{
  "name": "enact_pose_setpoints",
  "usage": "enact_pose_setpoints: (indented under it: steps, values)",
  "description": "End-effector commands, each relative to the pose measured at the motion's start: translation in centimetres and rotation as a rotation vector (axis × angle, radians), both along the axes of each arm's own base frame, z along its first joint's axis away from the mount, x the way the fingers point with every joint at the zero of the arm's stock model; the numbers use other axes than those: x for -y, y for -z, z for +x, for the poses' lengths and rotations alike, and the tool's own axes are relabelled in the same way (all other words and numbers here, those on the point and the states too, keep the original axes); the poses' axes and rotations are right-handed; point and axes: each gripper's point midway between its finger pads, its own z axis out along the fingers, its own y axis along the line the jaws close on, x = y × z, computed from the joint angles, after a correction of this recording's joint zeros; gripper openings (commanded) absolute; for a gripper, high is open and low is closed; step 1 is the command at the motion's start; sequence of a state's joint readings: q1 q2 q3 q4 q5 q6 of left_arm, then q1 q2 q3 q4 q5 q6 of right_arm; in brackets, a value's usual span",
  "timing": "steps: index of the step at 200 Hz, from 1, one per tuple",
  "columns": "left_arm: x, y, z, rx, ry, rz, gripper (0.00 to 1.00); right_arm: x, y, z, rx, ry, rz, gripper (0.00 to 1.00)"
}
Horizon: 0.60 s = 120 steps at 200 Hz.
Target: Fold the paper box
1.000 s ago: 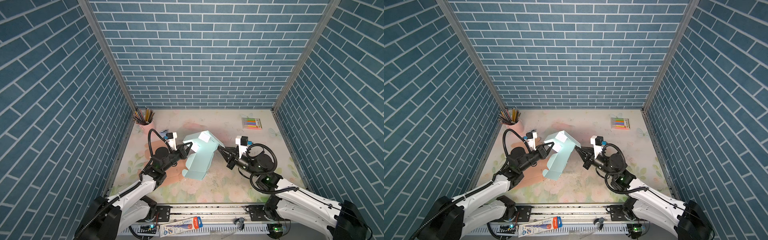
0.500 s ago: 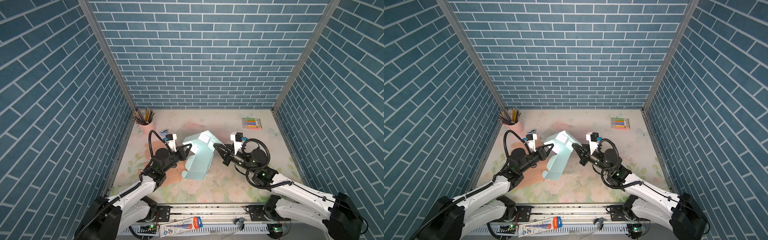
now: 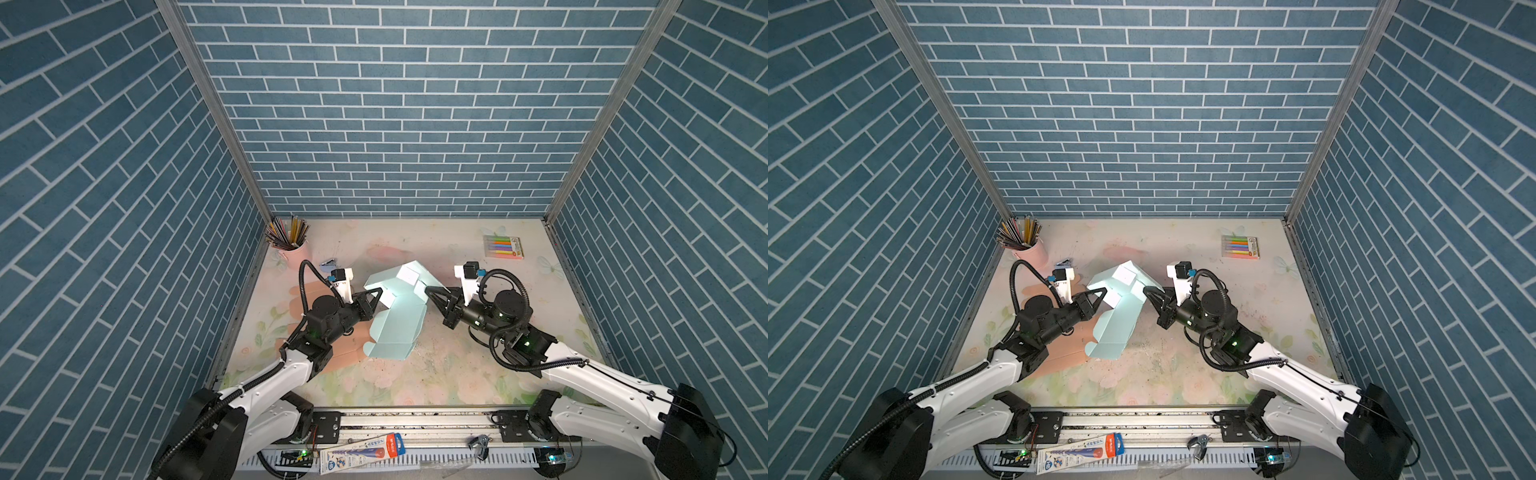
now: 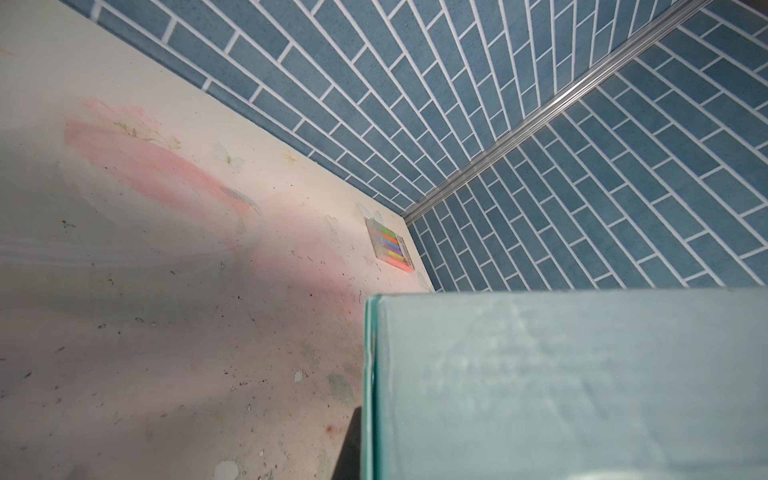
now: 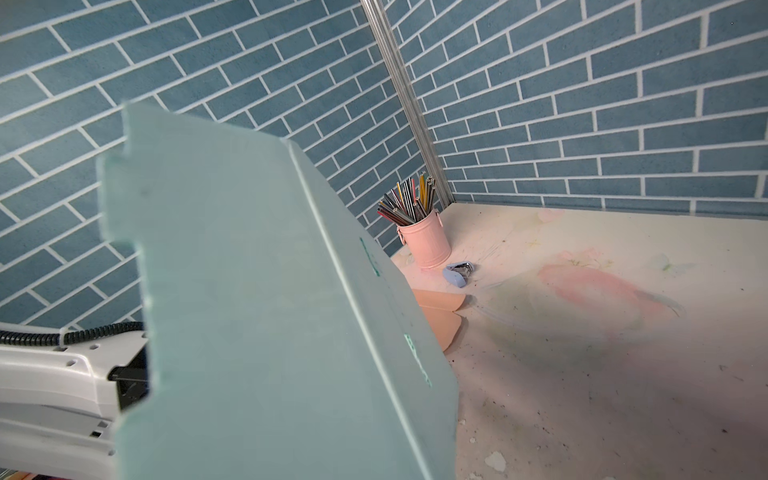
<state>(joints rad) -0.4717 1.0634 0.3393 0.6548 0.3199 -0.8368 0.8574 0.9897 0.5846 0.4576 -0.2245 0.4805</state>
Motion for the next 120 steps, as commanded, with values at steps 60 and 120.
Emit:
enact_pose_setpoints:
  steps: [60,120]
  values:
    - [-0.7,0.6,0.5,0.007,0.069,0.065,0.00,2.4,0.1,-4.6,0.110,-0.135,-0.169,0.28]
    - [-0.6,0.7,0.2,0.018,0.107,0.155,0.00,4.4,-3.1,-5.5,0.091,-0.288,-0.068,0.61]
